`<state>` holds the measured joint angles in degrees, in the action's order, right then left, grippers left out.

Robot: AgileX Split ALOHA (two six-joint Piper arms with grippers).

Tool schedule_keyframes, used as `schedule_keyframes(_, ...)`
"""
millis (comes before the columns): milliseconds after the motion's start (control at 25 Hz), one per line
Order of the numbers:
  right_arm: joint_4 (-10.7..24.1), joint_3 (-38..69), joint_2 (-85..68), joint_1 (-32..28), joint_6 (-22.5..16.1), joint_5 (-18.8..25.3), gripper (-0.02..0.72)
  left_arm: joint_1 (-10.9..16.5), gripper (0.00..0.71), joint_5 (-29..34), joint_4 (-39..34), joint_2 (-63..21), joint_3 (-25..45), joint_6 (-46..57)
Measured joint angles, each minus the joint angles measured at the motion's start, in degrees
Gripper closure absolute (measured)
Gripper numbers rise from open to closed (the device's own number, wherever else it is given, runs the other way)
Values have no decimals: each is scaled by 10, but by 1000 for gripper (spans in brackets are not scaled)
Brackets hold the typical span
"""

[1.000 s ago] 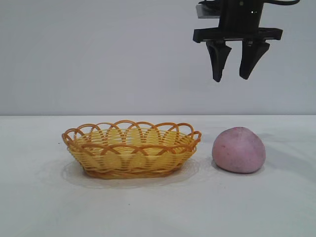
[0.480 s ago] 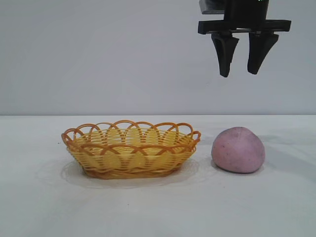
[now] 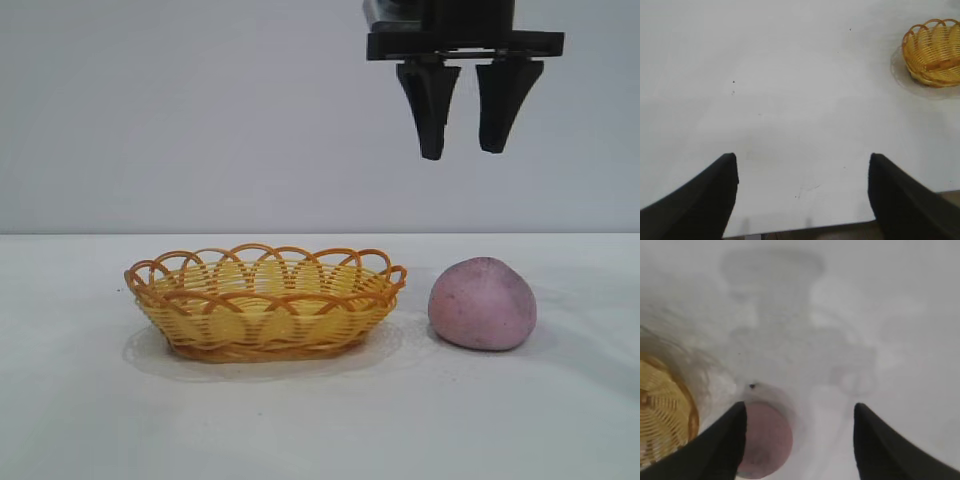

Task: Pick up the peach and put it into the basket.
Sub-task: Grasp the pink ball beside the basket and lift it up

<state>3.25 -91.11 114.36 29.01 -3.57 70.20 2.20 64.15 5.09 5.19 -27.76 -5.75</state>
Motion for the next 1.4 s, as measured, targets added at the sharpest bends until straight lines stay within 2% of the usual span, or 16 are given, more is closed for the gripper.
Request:
schedule_keyframes(80,-10,35,-17,3,0,-9,285,0,177,0,0,0,0,0)
schedule_keyframes(360,-34,113,-34,3,0,-85,285,0,177,0,0,0,0,0)
schedule_keyframes(640,-48,128,-34,3,0,-140,285,0,177,0,0,0,0,0)
schedule_keyframes(1000,-52,142,-30,3,0,-156,285,0,177,0,0,0,0,0)
schedule_keyframes(1080,-52,152,-22,3,0,-161,355,0,177,0,0,0,0,0)
schedule_keyframes(1160,-52,156,-15,3,0,-166,352,0,177,0,0,0,0,0)
schedule_keyframes(1200,-52,156,-12,3,0,-171,415,0,177,0,0,0,0,0)
schedule_keyframes(1400,-52,156,-3,3,0,-180,412,0,177,0,0,0,0,0)
